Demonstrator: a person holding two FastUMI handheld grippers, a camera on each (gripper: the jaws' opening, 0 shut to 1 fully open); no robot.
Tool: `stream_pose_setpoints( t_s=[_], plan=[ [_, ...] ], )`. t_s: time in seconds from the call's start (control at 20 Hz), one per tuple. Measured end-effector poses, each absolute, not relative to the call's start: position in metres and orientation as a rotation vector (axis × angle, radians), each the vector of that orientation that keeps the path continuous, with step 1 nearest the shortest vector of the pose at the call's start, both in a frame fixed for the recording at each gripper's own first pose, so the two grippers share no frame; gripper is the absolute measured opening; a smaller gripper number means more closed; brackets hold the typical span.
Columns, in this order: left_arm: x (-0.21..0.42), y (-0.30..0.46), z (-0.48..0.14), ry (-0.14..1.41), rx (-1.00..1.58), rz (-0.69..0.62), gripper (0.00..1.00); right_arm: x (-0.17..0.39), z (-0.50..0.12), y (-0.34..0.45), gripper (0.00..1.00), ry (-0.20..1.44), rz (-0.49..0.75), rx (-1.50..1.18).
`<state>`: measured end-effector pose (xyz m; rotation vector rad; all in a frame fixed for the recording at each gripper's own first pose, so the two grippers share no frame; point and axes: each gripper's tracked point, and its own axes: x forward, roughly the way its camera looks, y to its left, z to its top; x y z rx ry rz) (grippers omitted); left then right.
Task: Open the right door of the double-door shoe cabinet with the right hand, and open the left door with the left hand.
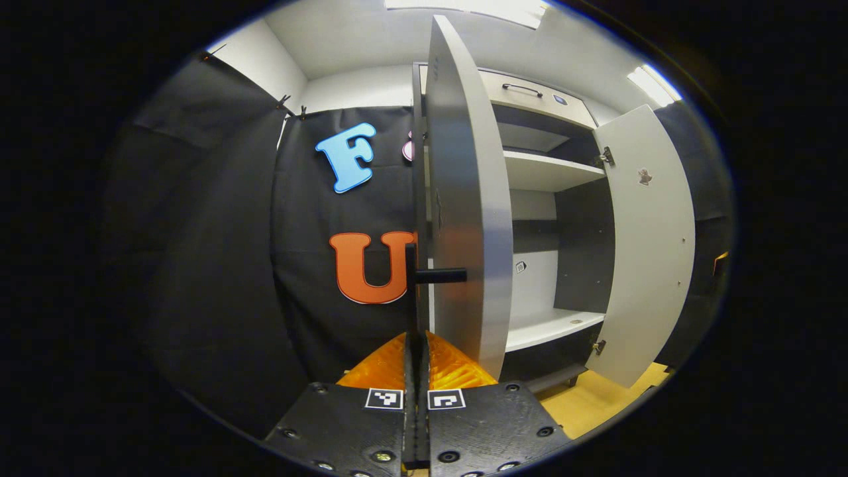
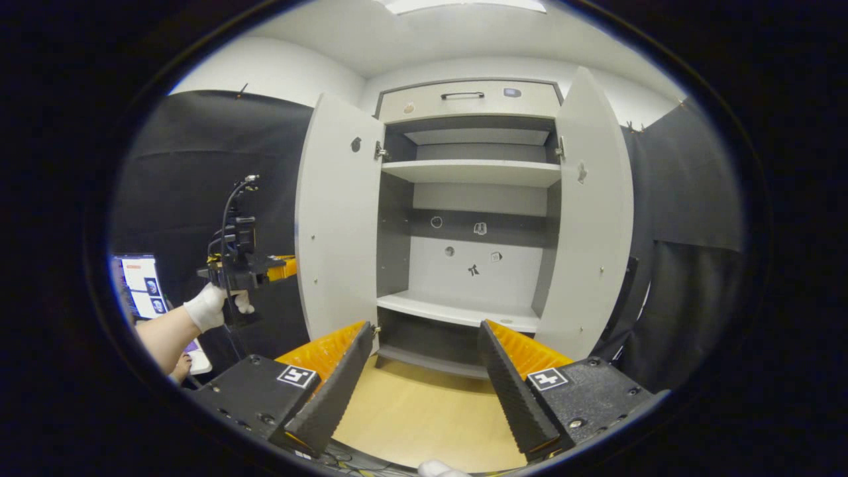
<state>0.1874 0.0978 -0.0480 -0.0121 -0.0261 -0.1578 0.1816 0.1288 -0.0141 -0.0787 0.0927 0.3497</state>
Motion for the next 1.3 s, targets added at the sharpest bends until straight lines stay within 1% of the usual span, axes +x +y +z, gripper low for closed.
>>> stream_pose_setpoints(
  t_s=[0.25, 0.35, 0.45, 0.55, 0.6, 0.9, 1.0, 1.1, 1.15, 1.2, 1.25, 1.3],
  plan=[
    [0.184, 0.1, -0.049, -0.013, -0.027, -0.145, 0.0, 0.18, -0.012, 0.125, 1.0, 0.085, 0.32, -0.077],
    [0.18, 0.115, -0.049, -0.008, -0.016, -0.083, 0.01, 0.181, -0.009, 0.12, 1.0, 0.075, 0.29, -0.072],
    [0.173, 0.133, -0.052, 0.004, -0.024, -0.026, 0.39, 0.181, -0.007, 0.118, 1.0, 0.068, 0.266, -0.064],
    [0.16, 0.141, -0.049, -0.007, -0.017, 0.002, 0.76, 0.181, -0.006, 0.115, 1.0, 0.06, 0.25, -0.06],
    [0.149, 0.145, -0.046, -0.009, -0.003, 0.015, 0.98, 0.18, -0.006, 0.113, 1.0, 0.059, 0.239, -0.06],
    [0.083, 0.146, -0.032, -0.014, -0.019, 0.053, 0.97, 0.175, -0.005, 0.106, 1.0, 0.051, 0.2, -0.054],
    [0.06, 0.132, -0.03, -0.015, -0.052, 0.045, 0.98, 0.174, -0.004, 0.102, 1.0, 0.045, 0.183, -0.055],
    [0.038, 0.111, -0.028, -0.018, -0.079, 0.033, 0.95, 0.172, -0.005, 0.097, 1.0, 0.044, 0.162, -0.056],
    [0.028, 0.102, -0.025, -0.026, -0.072, 0.033, 0.95, 0.172, -0.005, 0.093, 1.0, 0.046, 0.149, -0.055],
    [0.02, 0.092, -0.022, -0.031, -0.06, 0.031, 0.84, 0.171, -0.006, 0.091, 1.0, 0.048, 0.141, -0.054],
    [0.013, 0.083, -0.019, -0.035, -0.048, 0.03, 1.0, 0.171, -0.005, 0.088, 1.0, 0.05, 0.132, -0.052],
    [0.009, 0.07, -0.019, -0.03, -0.046, 0.017, 0.95, 0.169, -0.006, 0.081, 1.0, 0.048, 0.123, -0.05]
  ],
)
